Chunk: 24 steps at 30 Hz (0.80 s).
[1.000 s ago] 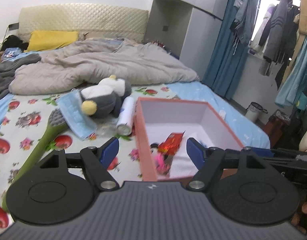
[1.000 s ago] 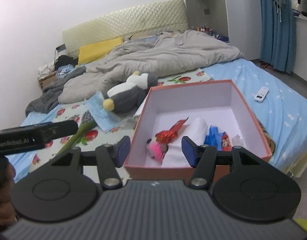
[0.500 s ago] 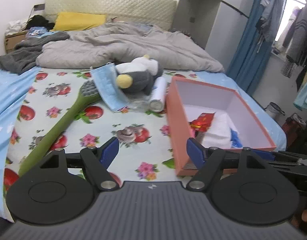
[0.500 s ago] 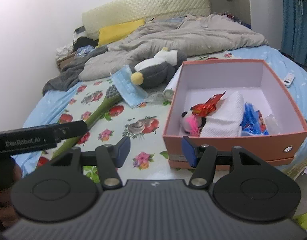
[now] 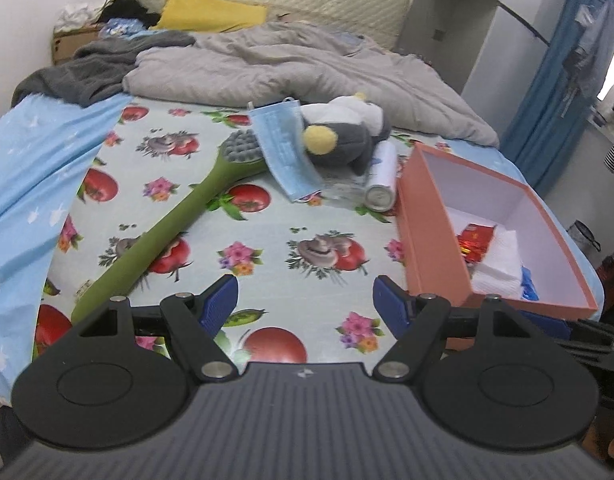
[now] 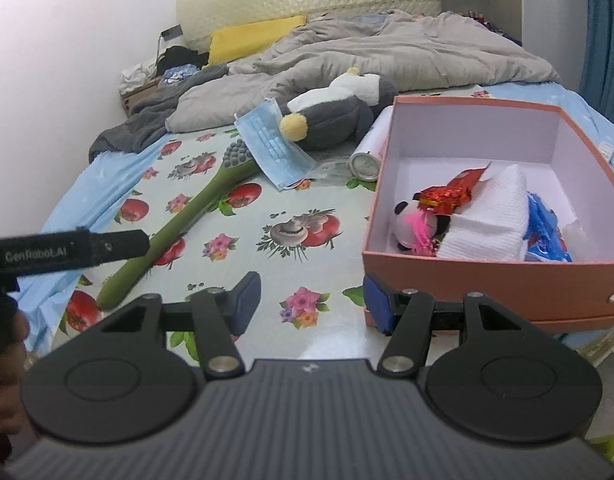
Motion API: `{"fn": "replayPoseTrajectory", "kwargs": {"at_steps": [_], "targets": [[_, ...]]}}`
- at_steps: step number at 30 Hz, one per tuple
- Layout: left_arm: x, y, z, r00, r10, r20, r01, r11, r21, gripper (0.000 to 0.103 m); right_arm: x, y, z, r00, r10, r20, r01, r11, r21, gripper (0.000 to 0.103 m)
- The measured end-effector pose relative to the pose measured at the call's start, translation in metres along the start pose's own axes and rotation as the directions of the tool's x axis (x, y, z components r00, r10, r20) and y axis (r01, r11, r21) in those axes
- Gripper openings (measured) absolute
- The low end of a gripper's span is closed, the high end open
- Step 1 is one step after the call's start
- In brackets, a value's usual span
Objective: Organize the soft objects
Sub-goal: 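Withdraw both grippers from the box toward the penguin plush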
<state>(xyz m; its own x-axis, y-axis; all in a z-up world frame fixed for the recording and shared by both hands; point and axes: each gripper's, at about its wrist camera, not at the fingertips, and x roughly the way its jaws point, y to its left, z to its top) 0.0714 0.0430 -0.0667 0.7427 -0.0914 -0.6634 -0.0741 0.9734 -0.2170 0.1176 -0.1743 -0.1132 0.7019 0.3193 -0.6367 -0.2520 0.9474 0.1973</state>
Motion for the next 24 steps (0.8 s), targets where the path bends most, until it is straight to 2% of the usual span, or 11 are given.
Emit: {"fn": "replayPoseTrajectory", "kwargs": {"at_steps": [9,19,24], "targets": [[0.029,0.026,0.01,0.999,-0.008,-0.033,0.005,0.997,-0.077,0.078,0.03,0.005,0.007,0.999,0.002,-0.04,-0.003,0.999,-0.034,0.059],[0.087,0.039,0.042,0.998,-0.056,-0.04,0.051,0.991,-0.126,0.078,0.067,0.006,0.053,0.998,0.003,-0.069,-0.008,0.998,-0.067,0.059],[0.124,0.058,0.057,0.995,-0.084,-0.049,0.073,0.977,-0.201,0.078,0.091,0.015,0.08,0.996,0.026,-0.09,-0.036,0.993,-0.112,0.059]]}}
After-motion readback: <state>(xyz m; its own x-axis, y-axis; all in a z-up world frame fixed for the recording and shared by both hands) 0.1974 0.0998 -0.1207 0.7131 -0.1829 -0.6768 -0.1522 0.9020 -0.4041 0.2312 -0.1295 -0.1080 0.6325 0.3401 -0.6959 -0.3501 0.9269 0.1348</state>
